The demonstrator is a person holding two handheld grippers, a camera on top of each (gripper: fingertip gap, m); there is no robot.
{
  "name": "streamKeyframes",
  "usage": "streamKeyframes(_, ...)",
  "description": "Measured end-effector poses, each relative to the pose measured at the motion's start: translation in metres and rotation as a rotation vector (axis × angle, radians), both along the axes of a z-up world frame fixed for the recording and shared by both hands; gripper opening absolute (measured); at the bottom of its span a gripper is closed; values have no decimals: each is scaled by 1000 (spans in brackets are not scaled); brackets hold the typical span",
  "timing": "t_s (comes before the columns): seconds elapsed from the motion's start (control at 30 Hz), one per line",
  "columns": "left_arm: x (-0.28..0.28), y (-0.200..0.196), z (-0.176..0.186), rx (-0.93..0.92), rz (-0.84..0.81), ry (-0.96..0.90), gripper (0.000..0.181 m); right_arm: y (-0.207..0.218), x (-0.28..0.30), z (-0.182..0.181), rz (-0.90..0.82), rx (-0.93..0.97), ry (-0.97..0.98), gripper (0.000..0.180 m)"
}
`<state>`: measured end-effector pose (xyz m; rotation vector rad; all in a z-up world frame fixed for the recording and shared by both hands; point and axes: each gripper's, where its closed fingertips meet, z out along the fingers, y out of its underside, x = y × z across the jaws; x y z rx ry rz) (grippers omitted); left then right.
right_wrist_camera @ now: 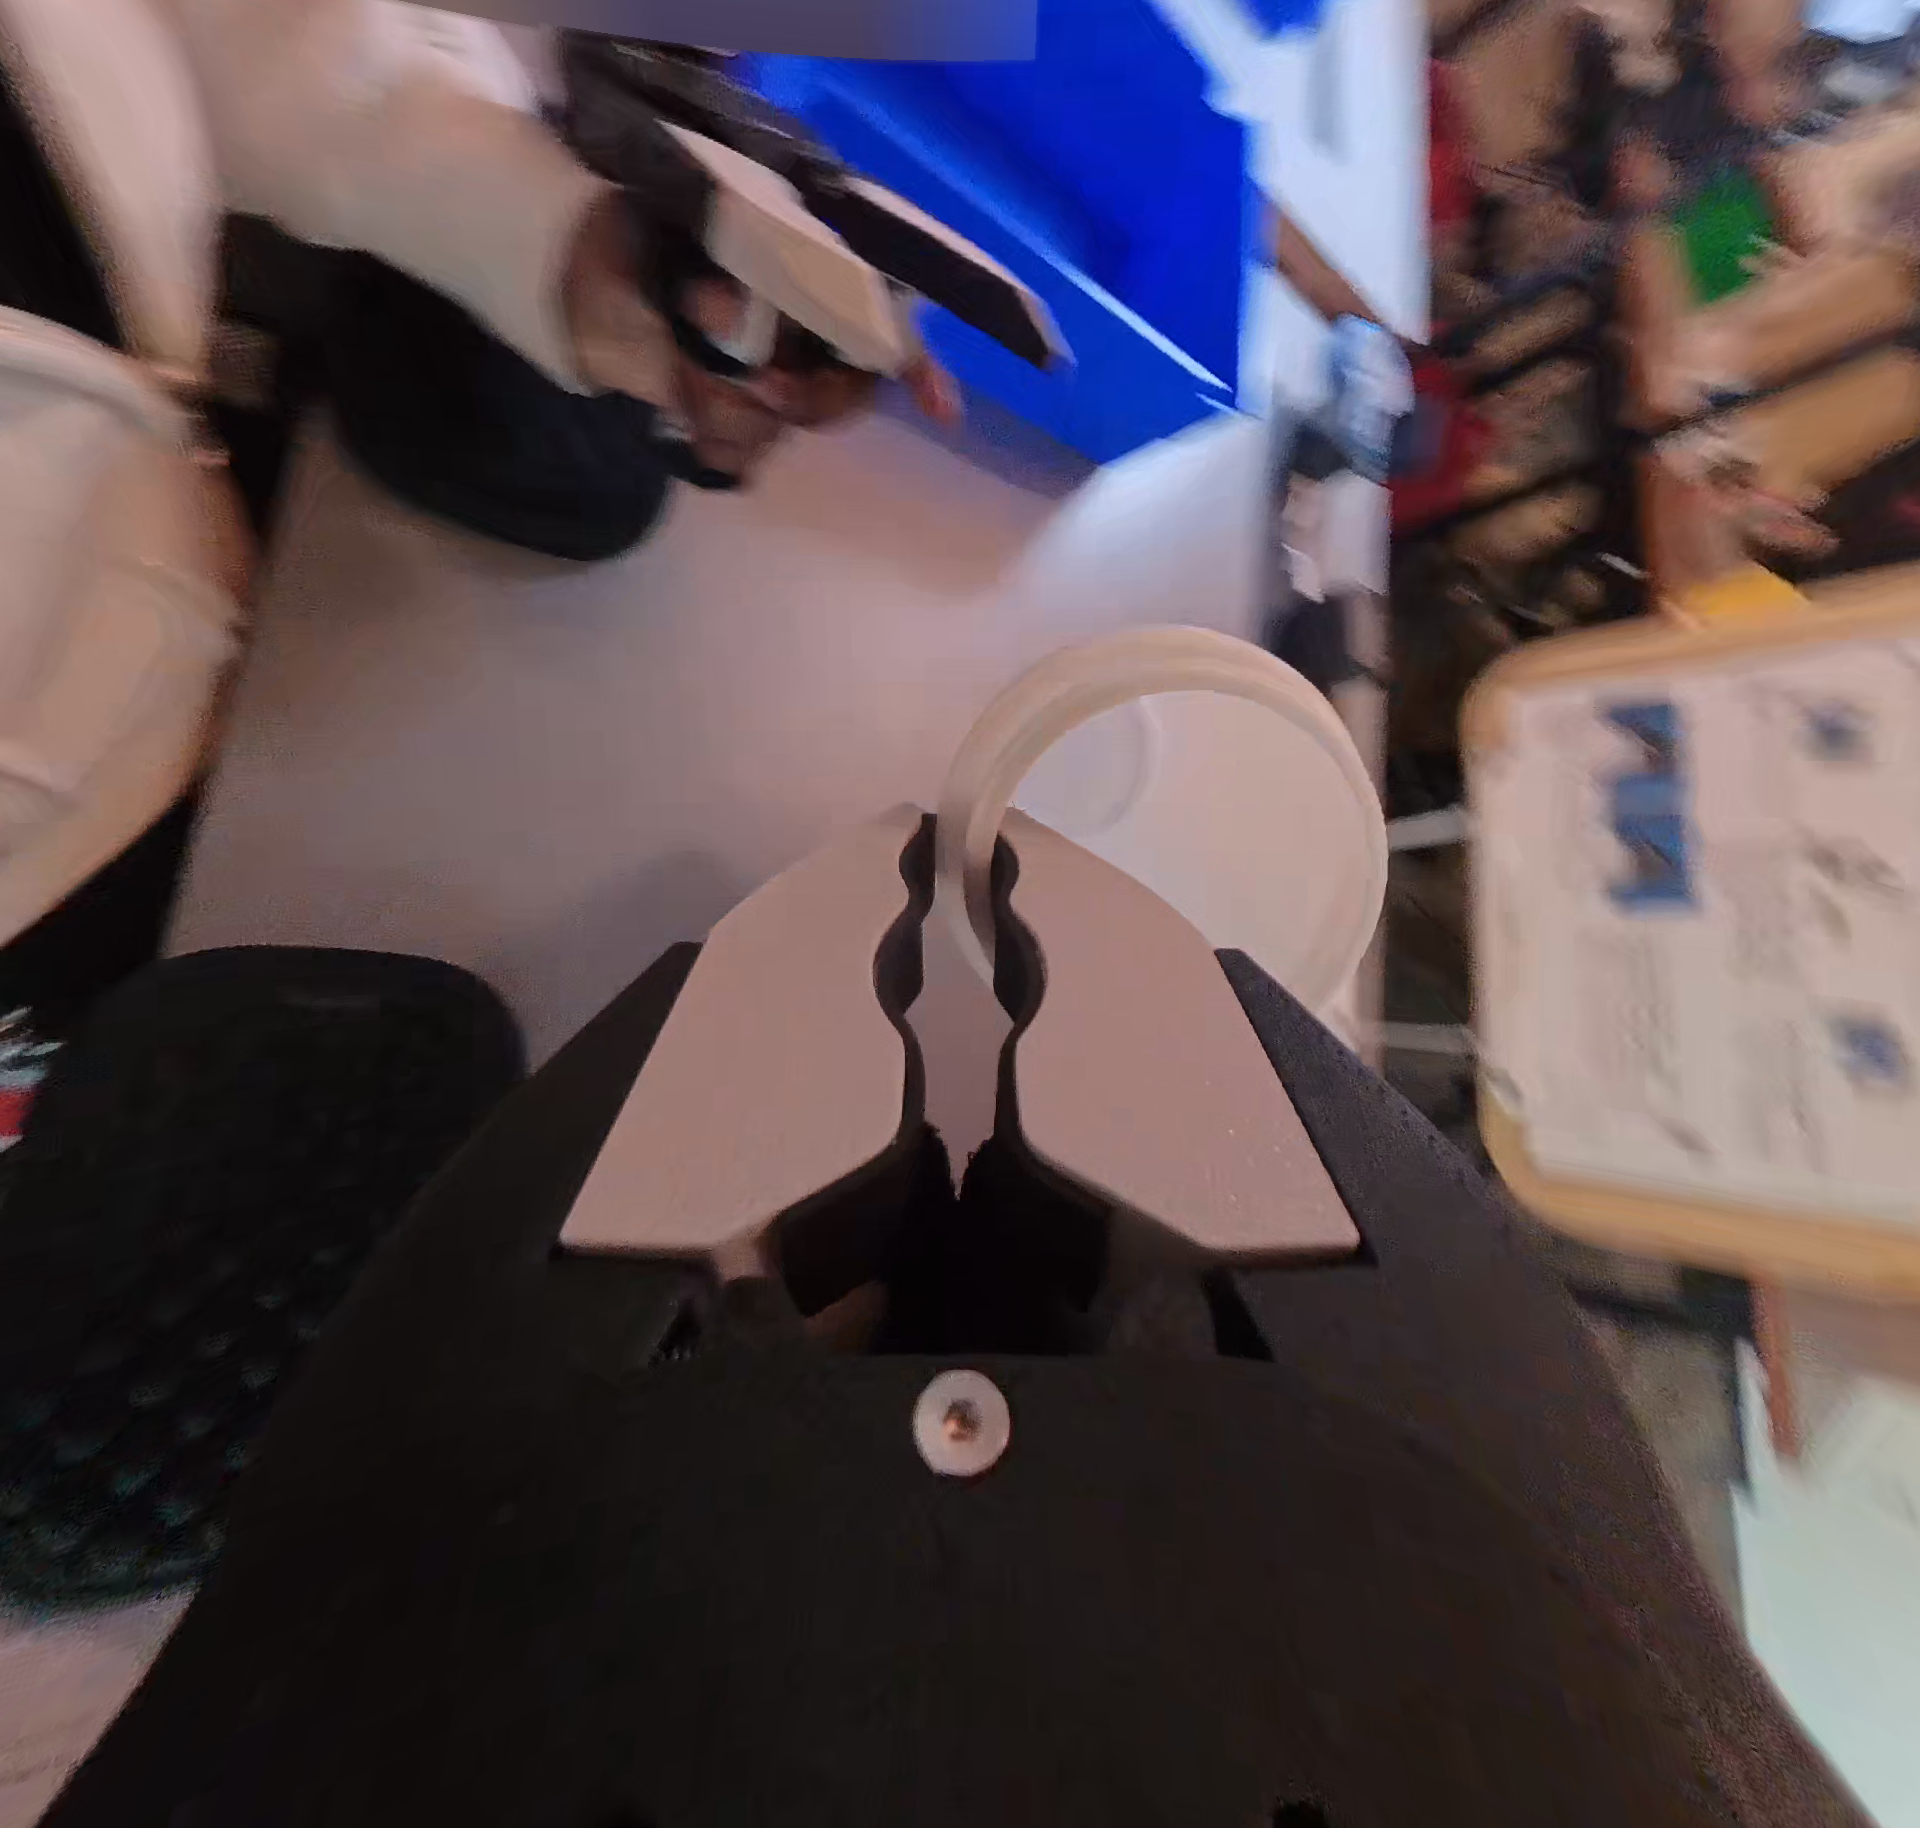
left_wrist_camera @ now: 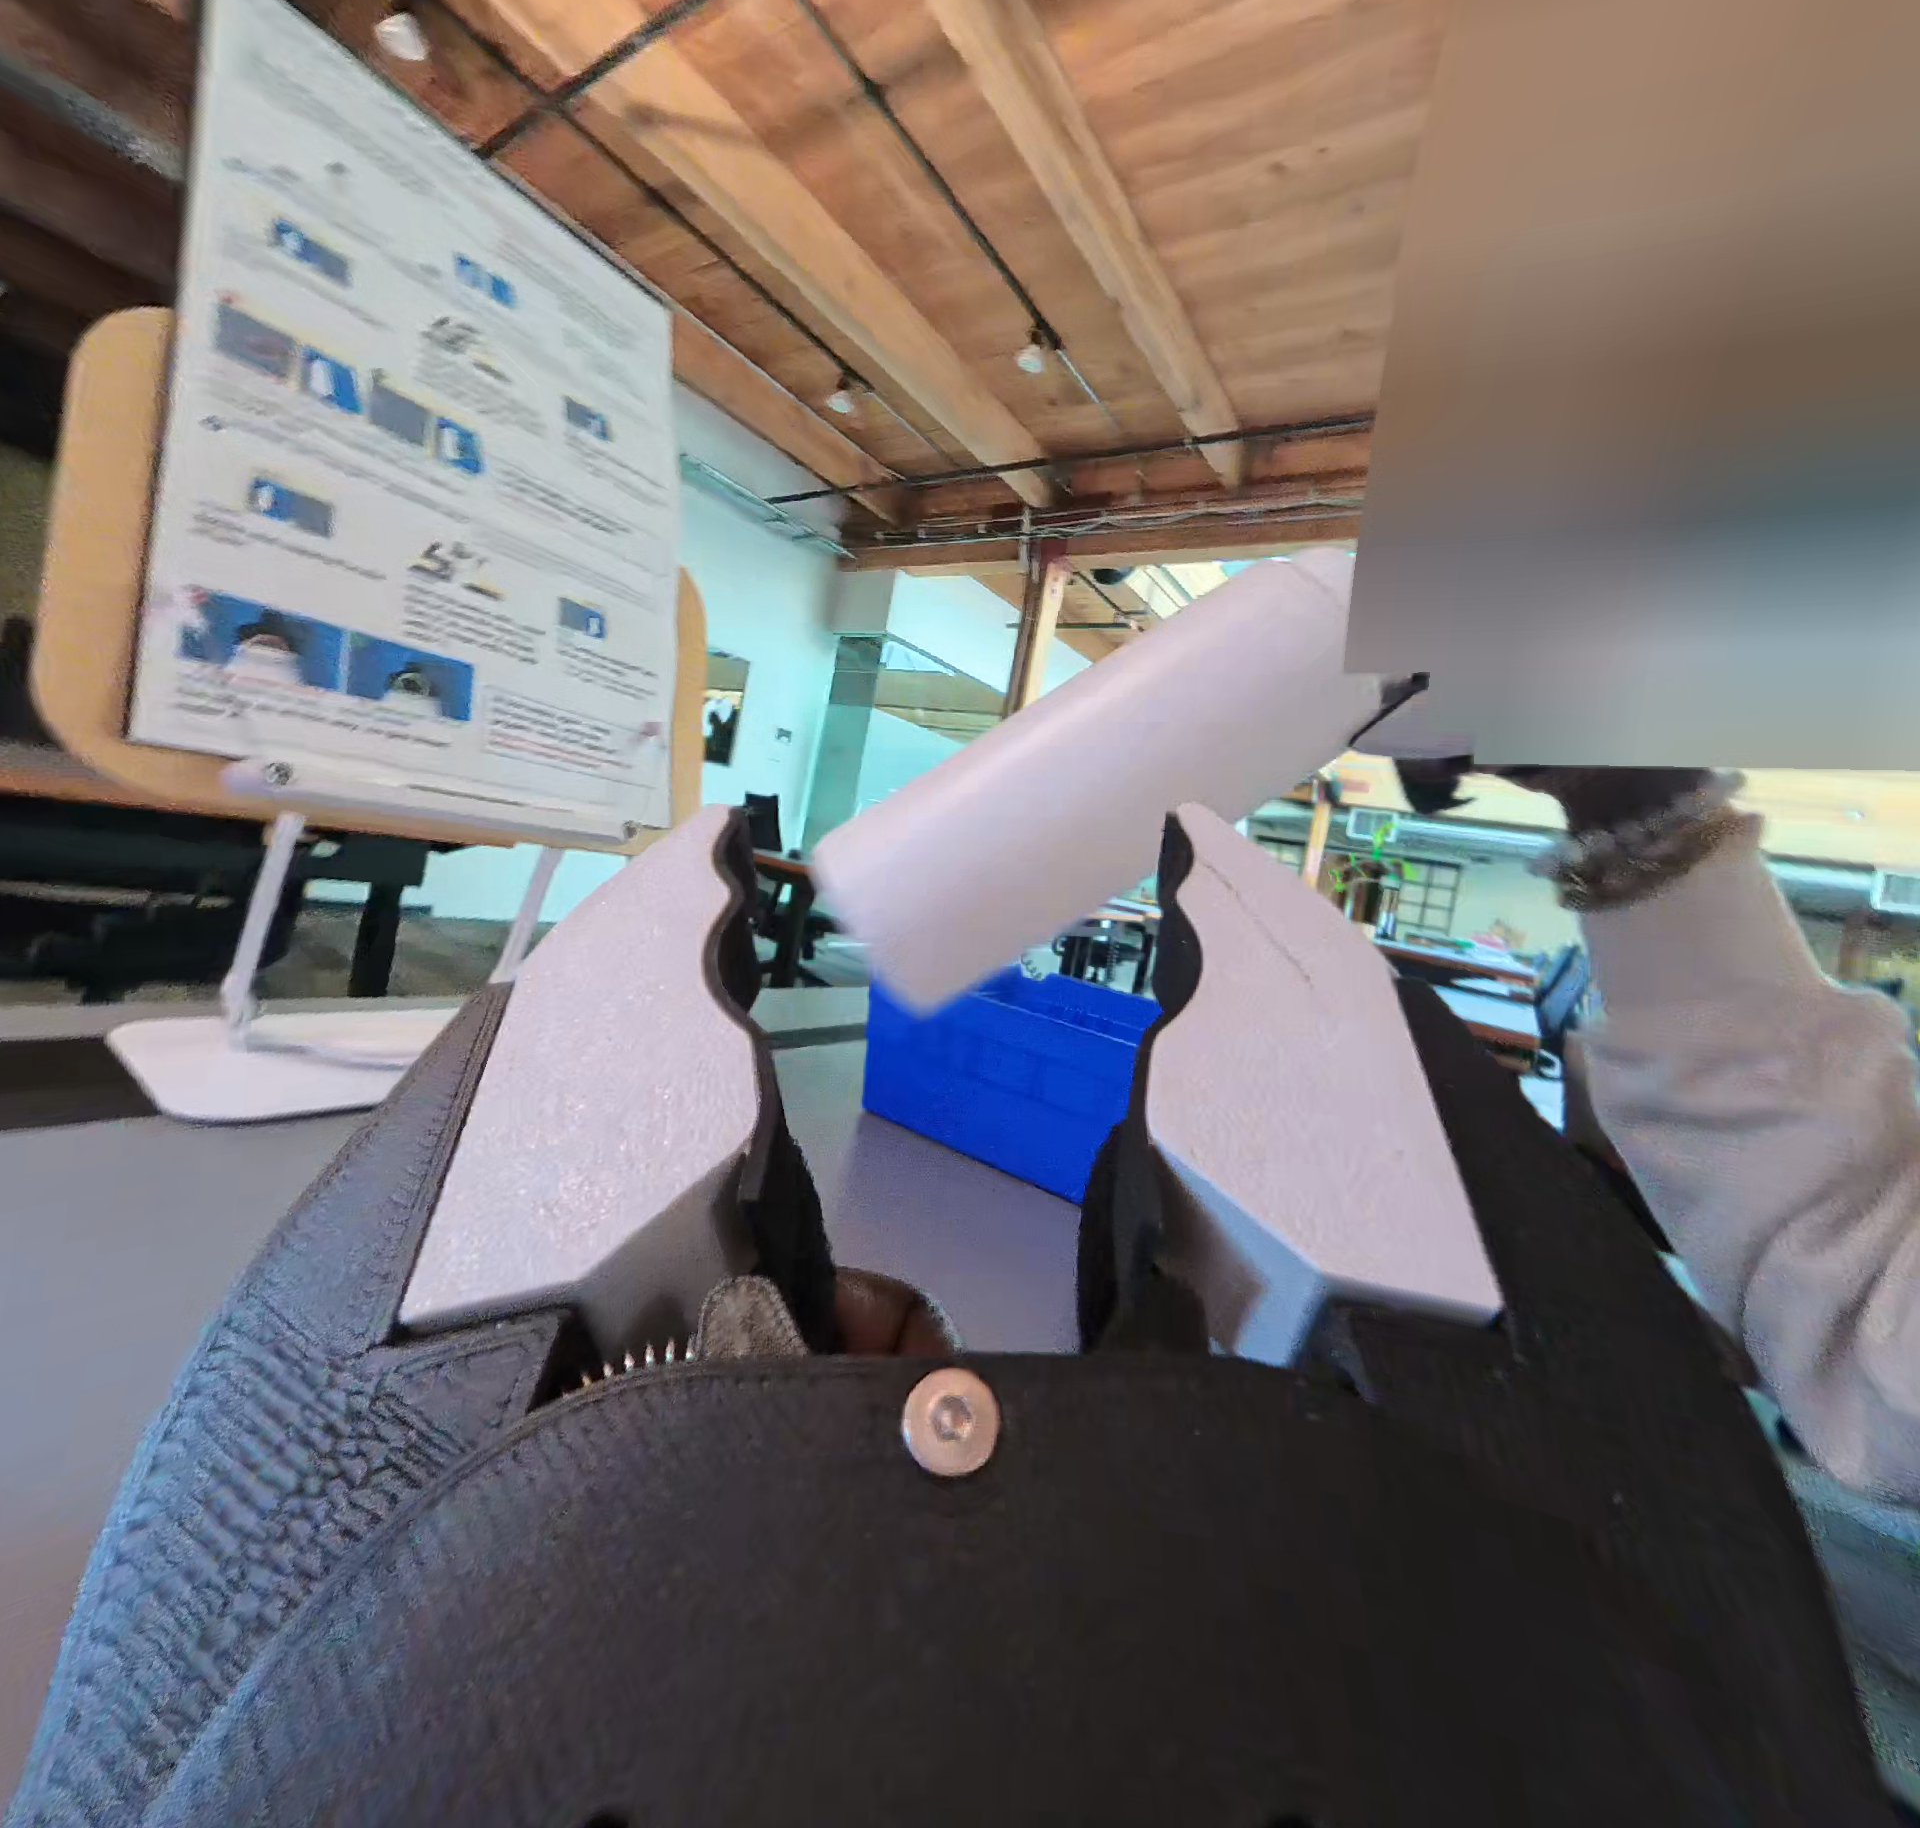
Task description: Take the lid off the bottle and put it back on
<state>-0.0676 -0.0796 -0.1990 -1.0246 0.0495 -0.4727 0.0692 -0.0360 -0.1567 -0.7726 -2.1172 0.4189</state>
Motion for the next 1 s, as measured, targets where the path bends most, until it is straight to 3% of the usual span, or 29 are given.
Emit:
streamKeyframes(0.17,1,7,-7,-57,37,47,73,96,63,32,-447,-2,298,8)
streamKeyframes(0.3,15,16,-19,-106,80,187,70,157,94,-10,-673,-115,400,6)
streamKeyframes(0.43,23,21,-28,-138,104,272,69,194,103,-69,-766,-274,451,6)
streamKeyframes(0.57,24,24,-32,-151,126,312,68,211,104,-116,-831,-372,423,7)
streamKeyframes(0.77,24,22,-31,-152,168,370,68,203,116,-162,-974,-470,202,12)
streamKeyframes(1.0,8,-5,-9,-244,350,517,68,180,122,-185,-982,-569,37,30)
